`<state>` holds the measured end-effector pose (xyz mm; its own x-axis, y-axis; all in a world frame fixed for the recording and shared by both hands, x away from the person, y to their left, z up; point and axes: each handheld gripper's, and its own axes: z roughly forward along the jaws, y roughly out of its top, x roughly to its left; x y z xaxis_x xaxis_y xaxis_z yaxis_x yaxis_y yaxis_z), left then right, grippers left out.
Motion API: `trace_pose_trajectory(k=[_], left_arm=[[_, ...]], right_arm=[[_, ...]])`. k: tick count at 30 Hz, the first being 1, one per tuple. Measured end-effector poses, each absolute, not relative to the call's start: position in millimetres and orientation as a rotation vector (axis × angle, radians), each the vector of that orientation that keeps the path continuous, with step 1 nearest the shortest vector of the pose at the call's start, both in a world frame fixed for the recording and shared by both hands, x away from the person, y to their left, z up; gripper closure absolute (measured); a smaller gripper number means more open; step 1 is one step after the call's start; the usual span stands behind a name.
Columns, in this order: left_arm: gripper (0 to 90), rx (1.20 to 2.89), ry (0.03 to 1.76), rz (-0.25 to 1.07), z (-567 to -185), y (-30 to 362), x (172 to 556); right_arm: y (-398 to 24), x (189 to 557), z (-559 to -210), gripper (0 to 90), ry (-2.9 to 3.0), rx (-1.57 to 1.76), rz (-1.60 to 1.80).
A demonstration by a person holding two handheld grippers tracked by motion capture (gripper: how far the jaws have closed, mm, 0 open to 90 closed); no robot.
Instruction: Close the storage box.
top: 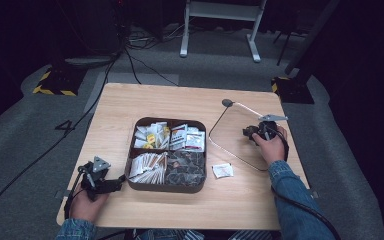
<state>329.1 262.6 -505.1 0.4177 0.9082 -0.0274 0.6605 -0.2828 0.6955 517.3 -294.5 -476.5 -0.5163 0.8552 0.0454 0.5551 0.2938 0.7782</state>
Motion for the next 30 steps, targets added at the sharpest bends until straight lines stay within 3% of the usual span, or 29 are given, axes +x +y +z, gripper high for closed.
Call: trace_pose_trajectory(k=[15, 30], left_arm=[[19.1, 2.041, 1.324, 0.503, -505, 263, 329], [19.1, 2.038, 1.329, 0.510, -505, 261, 329]], right_arm=[[-293, 504, -416, 59.0, 2.161, 1.179, 1.184], [-275, 492, -390, 59.0, 2.204, 1.106, 1.208]])
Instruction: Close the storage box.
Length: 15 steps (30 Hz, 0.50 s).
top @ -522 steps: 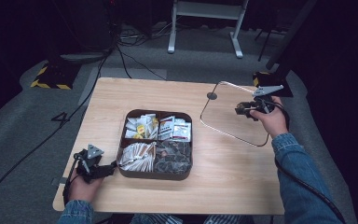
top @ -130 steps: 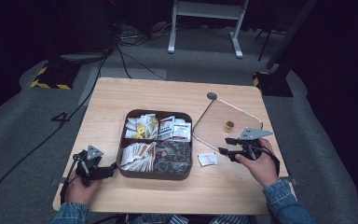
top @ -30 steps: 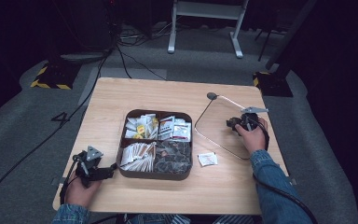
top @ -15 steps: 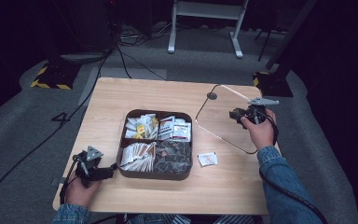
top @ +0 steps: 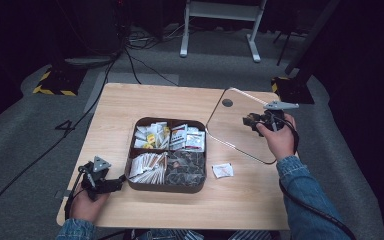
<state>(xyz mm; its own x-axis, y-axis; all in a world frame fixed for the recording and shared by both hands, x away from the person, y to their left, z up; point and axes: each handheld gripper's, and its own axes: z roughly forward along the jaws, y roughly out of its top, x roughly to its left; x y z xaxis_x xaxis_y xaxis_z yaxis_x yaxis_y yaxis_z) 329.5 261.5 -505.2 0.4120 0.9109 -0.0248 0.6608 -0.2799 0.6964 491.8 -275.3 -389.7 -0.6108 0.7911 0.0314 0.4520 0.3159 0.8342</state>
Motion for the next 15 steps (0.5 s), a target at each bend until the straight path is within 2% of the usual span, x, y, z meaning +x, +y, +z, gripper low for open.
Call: trace_pose_trajectory(k=[15], left_arm=[[19.1, 2.036, 1.332, 0.511, -505, 261, 329]], right_arm=[[-206, 482, -365, 59.1, 2.328, 0.934, 1.284]])
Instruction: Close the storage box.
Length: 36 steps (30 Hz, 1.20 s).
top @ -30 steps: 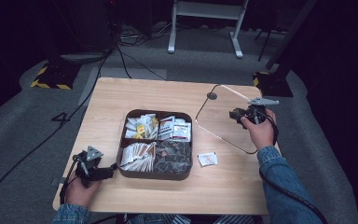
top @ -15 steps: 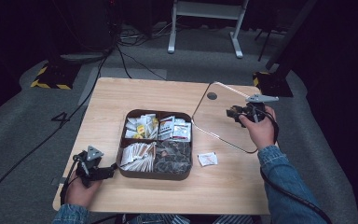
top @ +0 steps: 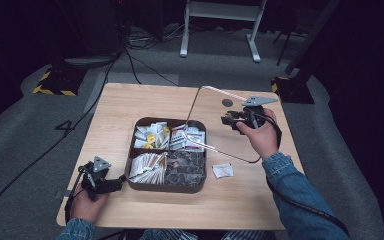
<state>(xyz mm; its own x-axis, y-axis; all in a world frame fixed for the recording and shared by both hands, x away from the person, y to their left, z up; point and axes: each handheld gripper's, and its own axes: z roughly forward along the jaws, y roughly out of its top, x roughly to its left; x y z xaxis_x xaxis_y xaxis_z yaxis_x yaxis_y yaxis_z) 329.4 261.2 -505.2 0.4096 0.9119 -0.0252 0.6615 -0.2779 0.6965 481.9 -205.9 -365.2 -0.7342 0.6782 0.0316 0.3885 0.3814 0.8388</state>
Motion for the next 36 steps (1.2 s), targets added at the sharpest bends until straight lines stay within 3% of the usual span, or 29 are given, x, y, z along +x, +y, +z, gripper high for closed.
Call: trace_pose_trajectory(k=[16, 36], left_arm=[[19.1, 2.033, 1.336, 0.511, -505, 261, 329], [19.0, 2.033, 1.337, 0.509, -505, 261, 331]], right_arm=[[-125, 460, -359, 59.0, 2.453, 0.791, 1.285], [-59, 444, -393, 59.0, 2.536, 0.730, 1.305]])
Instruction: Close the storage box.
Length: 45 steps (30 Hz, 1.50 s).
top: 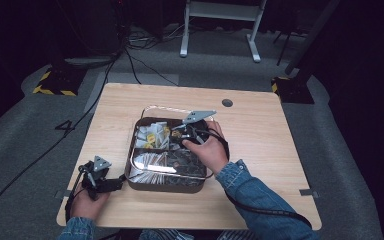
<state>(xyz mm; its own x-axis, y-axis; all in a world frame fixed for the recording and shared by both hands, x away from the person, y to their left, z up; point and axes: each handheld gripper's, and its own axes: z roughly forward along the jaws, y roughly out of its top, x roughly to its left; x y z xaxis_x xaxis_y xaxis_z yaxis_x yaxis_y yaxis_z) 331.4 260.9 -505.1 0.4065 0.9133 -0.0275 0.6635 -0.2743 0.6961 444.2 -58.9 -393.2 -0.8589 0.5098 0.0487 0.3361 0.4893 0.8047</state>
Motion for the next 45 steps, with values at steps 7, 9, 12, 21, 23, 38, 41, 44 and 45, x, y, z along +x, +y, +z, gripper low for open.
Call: trace_pose_trajectory(k=[7, 9, 12, 21, 23, 38, 41, 44, 45], left_arm=[[19.1, 2.033, 1.337, 0.509, -505, 261, 331], [19.0, 2.032, 1.338, 0.509, -505, 261, 332], [19.0, 2.031, 1.339, 0.509, -505, 261, 332], [19.0, 2.031, 1.339, 0.510, -505, 261, 332], [19.0, 2.031, 1.339, 0.510, -505, 261, 332], [19.1, 2.031, 1.339, 0.510, -505, 261, 332], [19.0, 2.031, 1.339, 0.510, -505, 261, 332], [19.0, 2.031, 1.339, 0.510, -505, 261, 332], [19.1, 2.031, 1.339, 0.510, -505, 261, 332]], right_arm=[[-50, 443, -407, 59.0, 2.549, 0.713, 1.280], [-48, 443, -411, 59.0, 2.551, 0.709, 1.272], [-46, 444, -416, 59.0, 2.553, 0.710, 1.270], [-38, 445, -429, 59.0, 2.565, 0.686, 1.250], [-36, 445, -431, 59.0, 2.571, 0.686, 1.242], [-29, 445, -438, 59.0, 2.592, 0.662, 1.204], [-28, 445, -438, 59.0, 2.595, 0.664, 1.196], [-28, 444, -438, 59.0, 2.599, 0.667, 1.191], [-27, 444, -439, 59.0, 2.600, 0.675, 1.193]])
